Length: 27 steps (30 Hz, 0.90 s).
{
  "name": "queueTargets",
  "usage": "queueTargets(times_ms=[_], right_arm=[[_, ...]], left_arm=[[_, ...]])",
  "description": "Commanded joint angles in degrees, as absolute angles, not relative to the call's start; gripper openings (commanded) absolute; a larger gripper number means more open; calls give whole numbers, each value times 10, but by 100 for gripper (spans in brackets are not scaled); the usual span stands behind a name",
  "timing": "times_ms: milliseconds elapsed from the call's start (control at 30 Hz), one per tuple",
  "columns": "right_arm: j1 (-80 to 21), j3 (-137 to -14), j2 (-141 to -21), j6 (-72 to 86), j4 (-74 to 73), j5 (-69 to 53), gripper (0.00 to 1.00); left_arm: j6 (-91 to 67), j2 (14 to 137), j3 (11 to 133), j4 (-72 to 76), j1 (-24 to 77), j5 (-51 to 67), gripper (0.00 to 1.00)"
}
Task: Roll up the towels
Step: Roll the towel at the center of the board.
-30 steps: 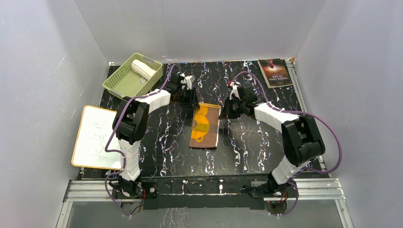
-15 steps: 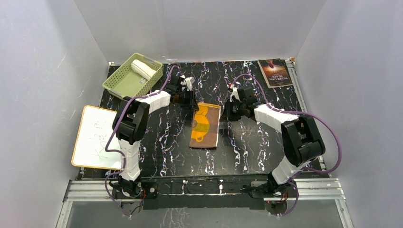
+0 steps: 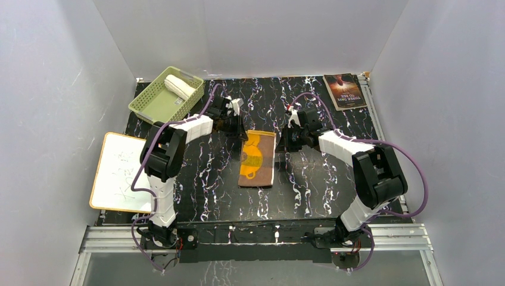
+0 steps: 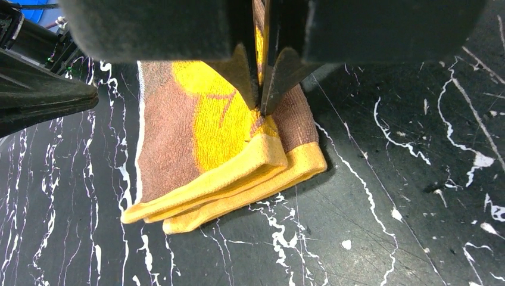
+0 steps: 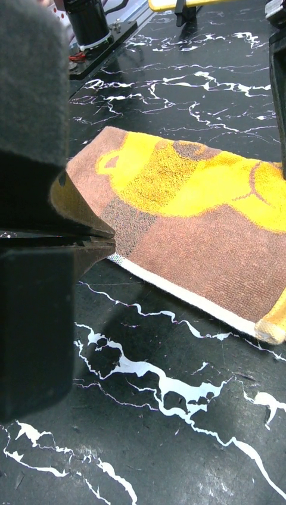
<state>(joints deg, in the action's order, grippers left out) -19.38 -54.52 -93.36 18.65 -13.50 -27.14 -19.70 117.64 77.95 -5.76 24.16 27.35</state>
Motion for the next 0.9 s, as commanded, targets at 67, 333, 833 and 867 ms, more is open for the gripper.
queueTargets(times_ms=[67,333,833,867], right_arm=[[-192,-542,-919,180,-113,-274,1],[-192,-542,-925,180,-111,-275,1],[-195,-556,-900,161,-125,-294,3],[-197,-554,-892,153,-131,-298,3]], left_arm=[[-196,1116,768,-74,240,261,0],[-204,1083,749,-70,240,253,0],[-199,1074,732,-77,235,209,28],[-195,1063,733,-82,235,202,29]])
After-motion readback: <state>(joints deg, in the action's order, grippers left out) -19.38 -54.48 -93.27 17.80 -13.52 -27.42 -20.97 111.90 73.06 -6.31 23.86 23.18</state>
